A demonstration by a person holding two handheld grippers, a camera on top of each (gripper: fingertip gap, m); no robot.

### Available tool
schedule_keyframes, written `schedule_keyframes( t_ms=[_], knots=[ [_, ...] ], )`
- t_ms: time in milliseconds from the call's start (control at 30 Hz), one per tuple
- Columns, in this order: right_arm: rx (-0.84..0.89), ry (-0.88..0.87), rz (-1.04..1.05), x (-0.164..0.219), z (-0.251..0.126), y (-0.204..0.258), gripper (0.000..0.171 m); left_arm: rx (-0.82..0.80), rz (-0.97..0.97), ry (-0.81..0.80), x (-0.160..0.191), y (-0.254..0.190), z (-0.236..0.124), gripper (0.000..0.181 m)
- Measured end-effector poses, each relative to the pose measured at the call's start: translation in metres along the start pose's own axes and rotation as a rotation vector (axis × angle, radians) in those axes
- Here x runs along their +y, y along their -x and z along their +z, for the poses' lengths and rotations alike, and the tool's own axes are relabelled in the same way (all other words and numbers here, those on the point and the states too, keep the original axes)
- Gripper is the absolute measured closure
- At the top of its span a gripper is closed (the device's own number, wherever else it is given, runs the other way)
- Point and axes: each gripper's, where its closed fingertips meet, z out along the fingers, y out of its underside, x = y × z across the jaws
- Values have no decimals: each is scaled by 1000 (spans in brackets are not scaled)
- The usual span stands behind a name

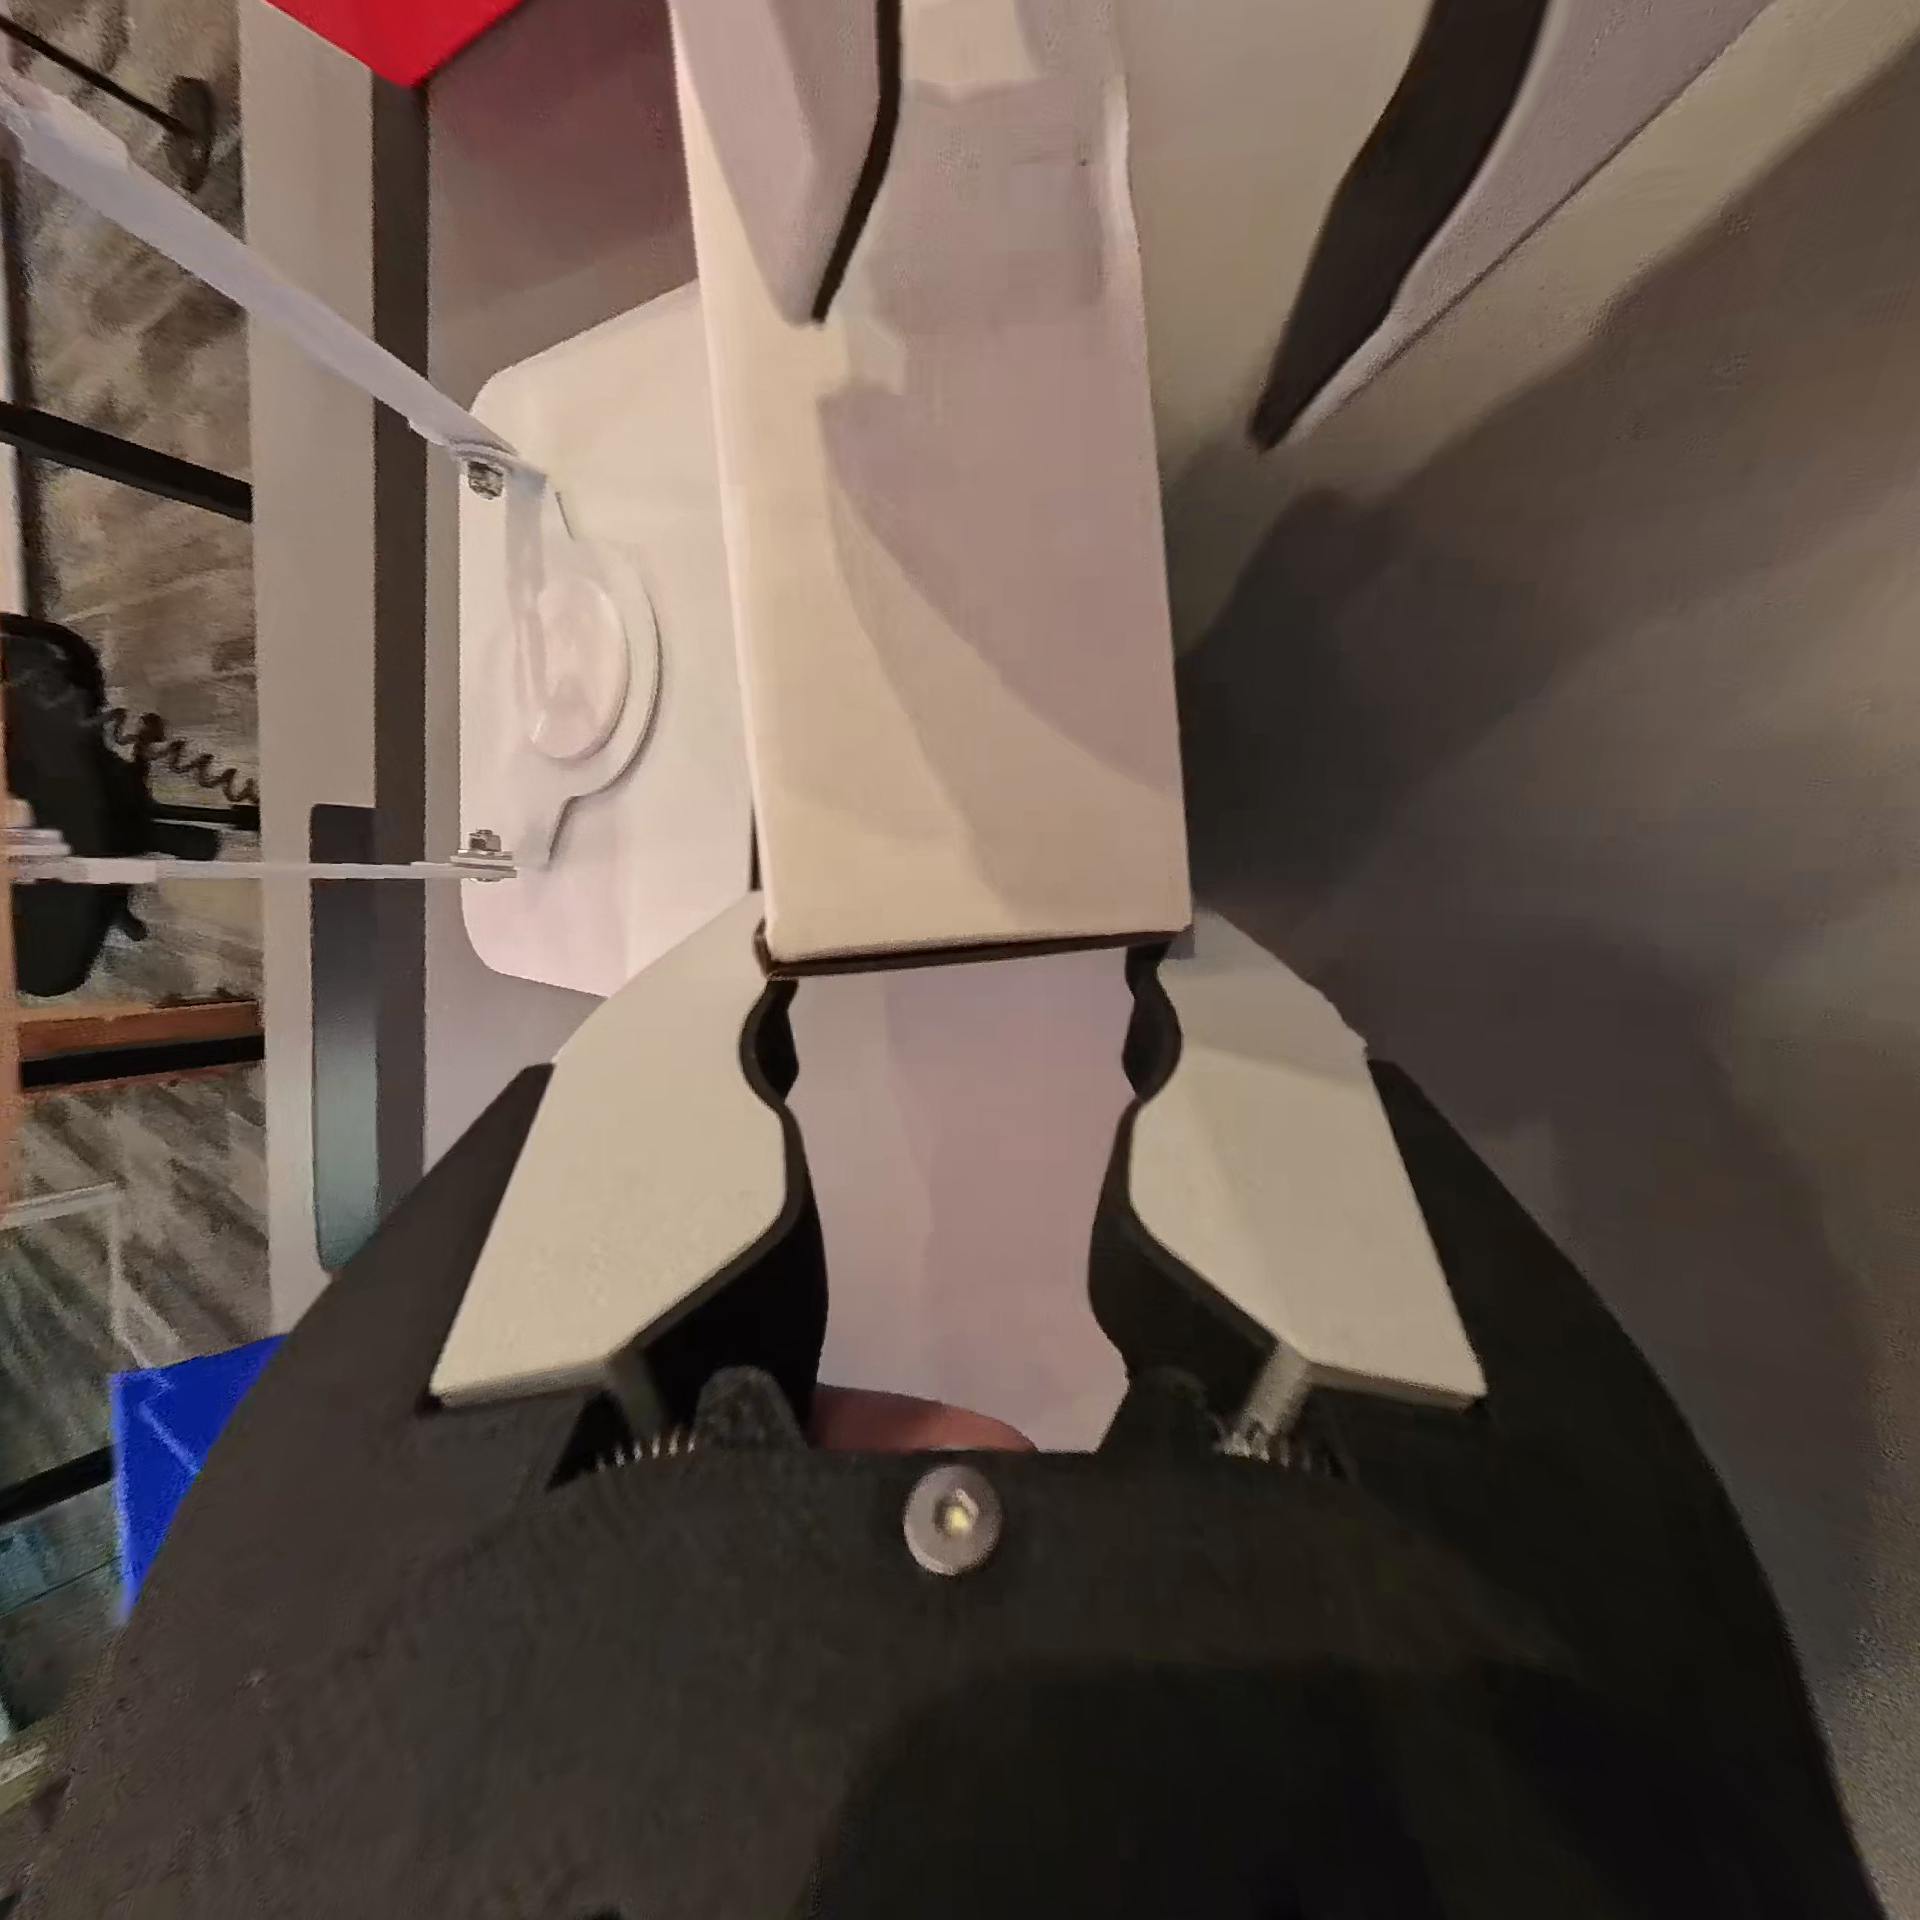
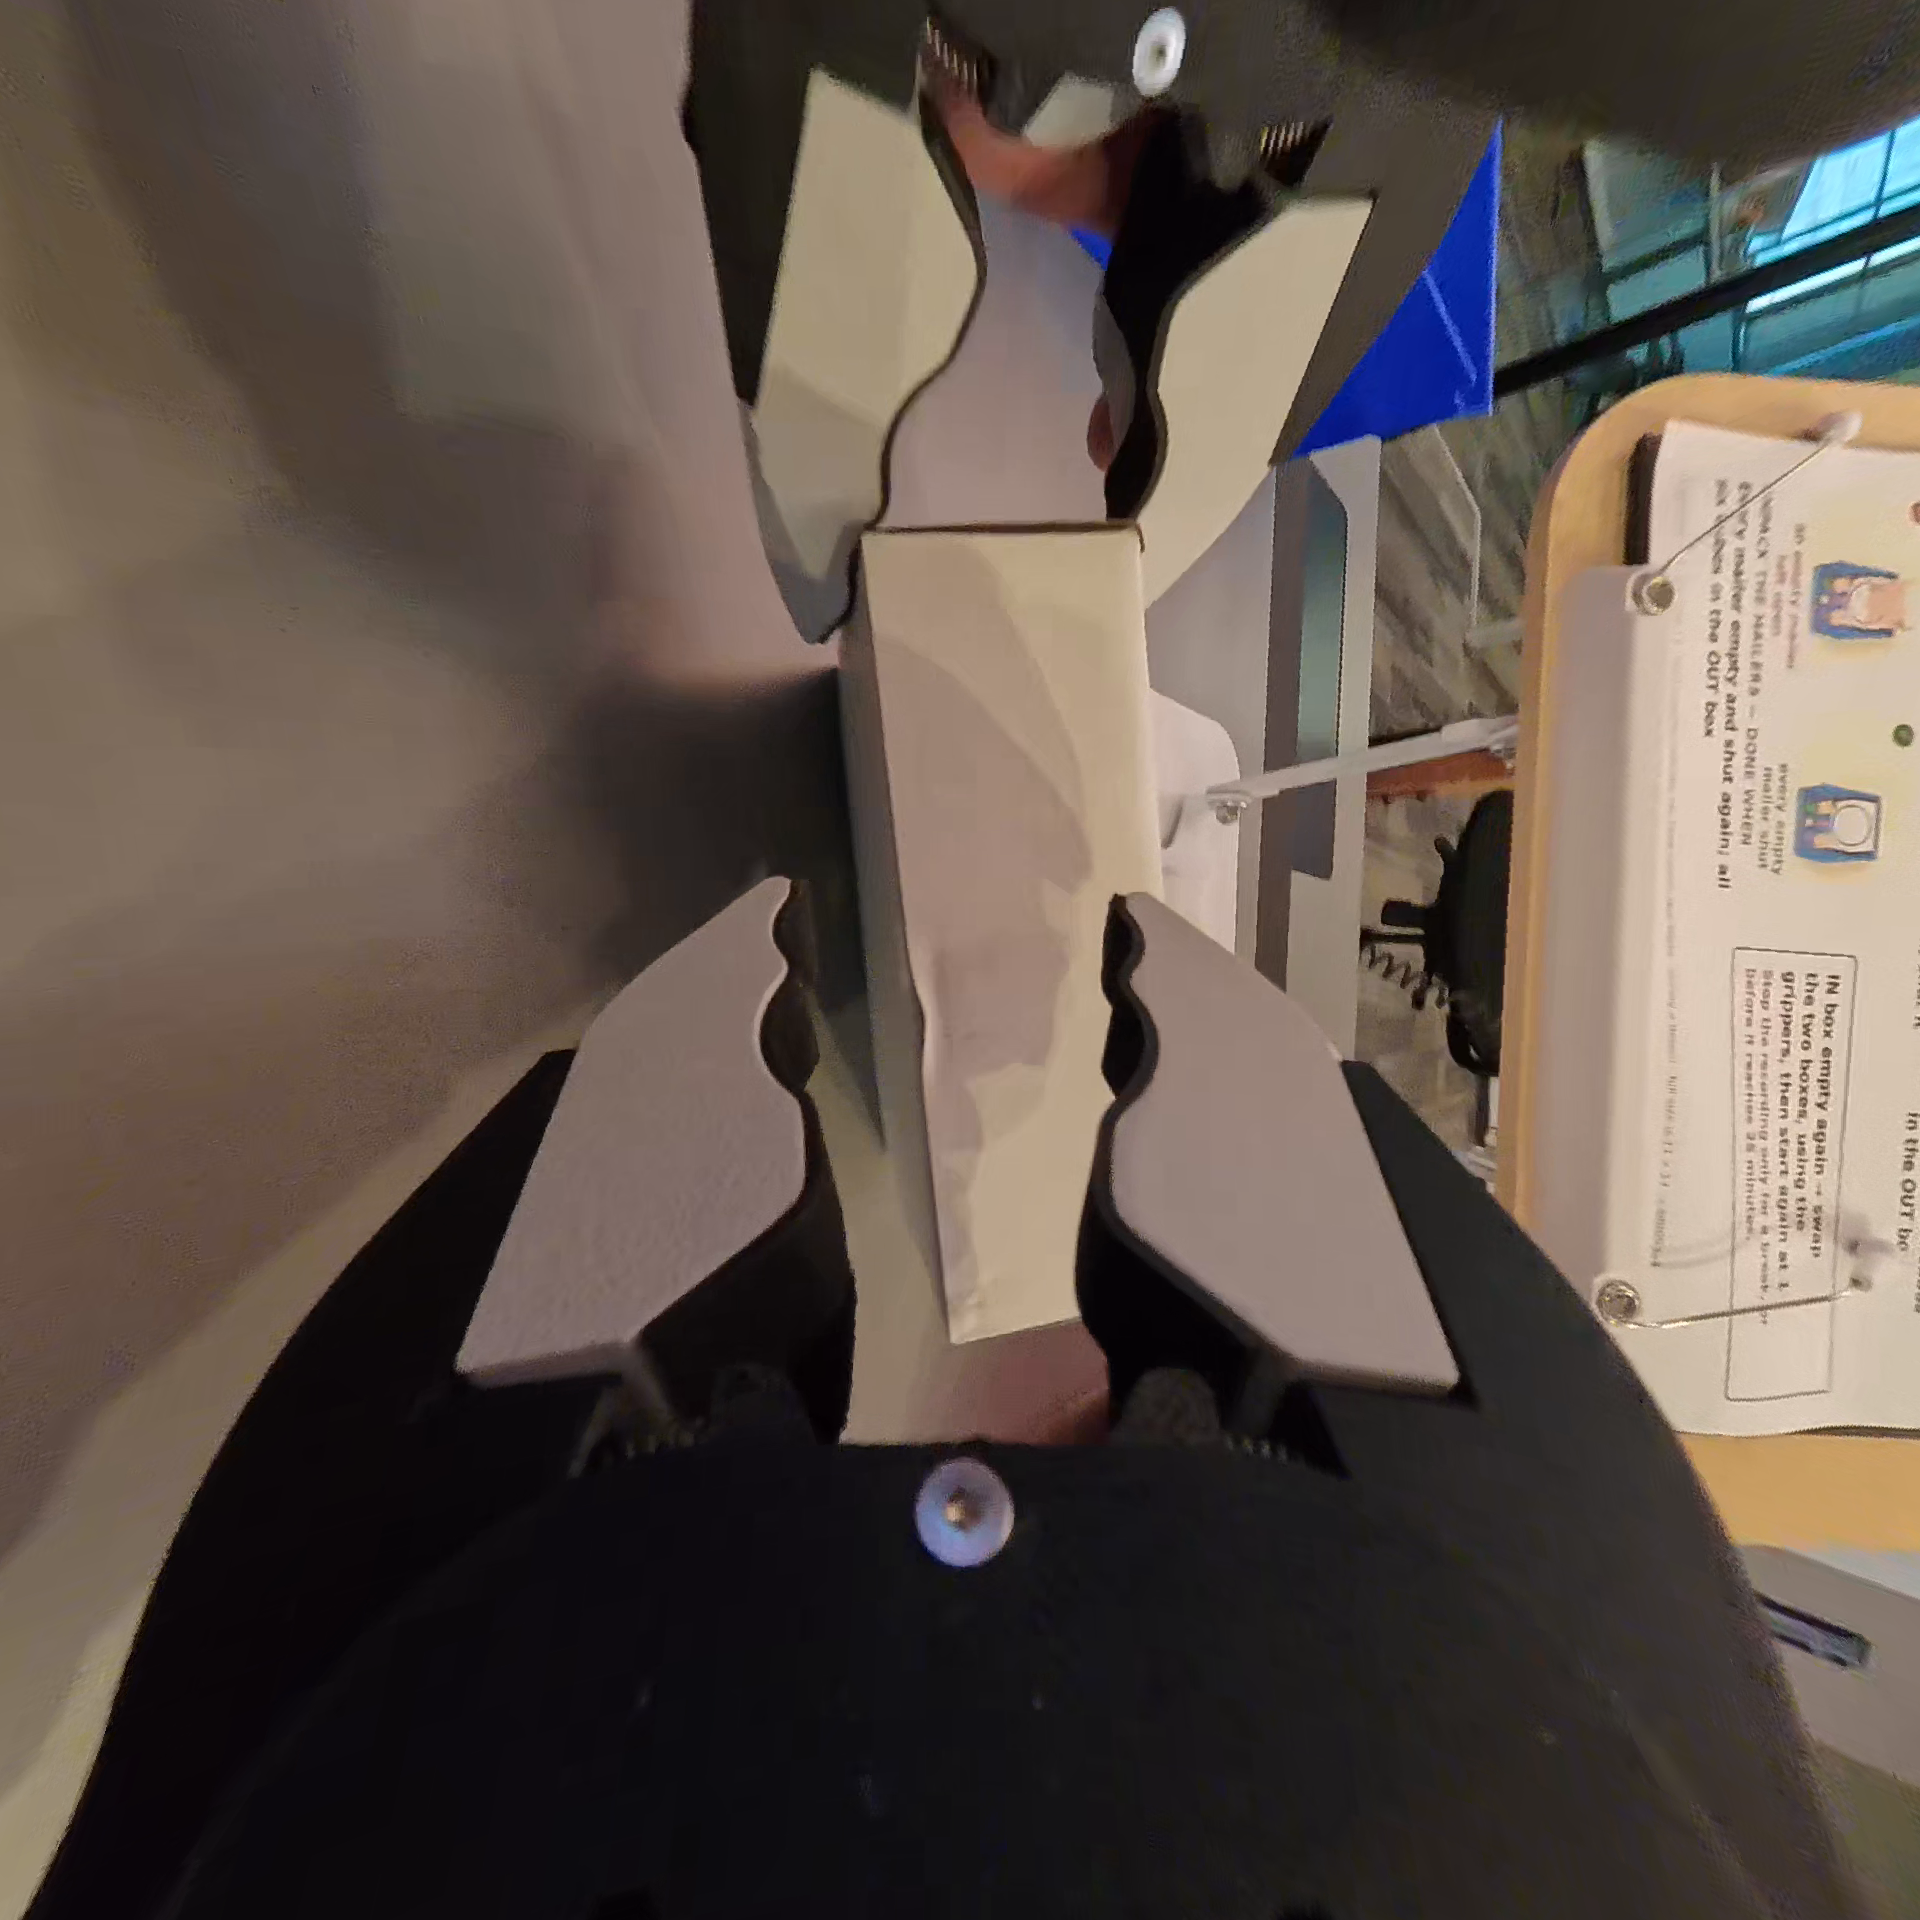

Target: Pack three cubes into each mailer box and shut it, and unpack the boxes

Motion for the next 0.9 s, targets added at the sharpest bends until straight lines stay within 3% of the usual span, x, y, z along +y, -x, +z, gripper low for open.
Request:
schedule_keyframes(
  t_ms=[100,300,400,633,900],
  knots=[
    [14,-5,-32,-2,4,-5,129,1,6,5,0,-1,-1,119],
    [-61,50,-7,5,11,-11,106,-4,30,13,-1,-3,0,119],
    [-165,85,-13,6,13,-5,115,-2,29,17,-1,-2,0,119],
    [-375,50,91,5,10,-7,119,16,4,2,-2,-2,0,119],
    [-460,42,116,5,11,-10,122,22,-18,-11,-2,-1,0,119]
  ],
)
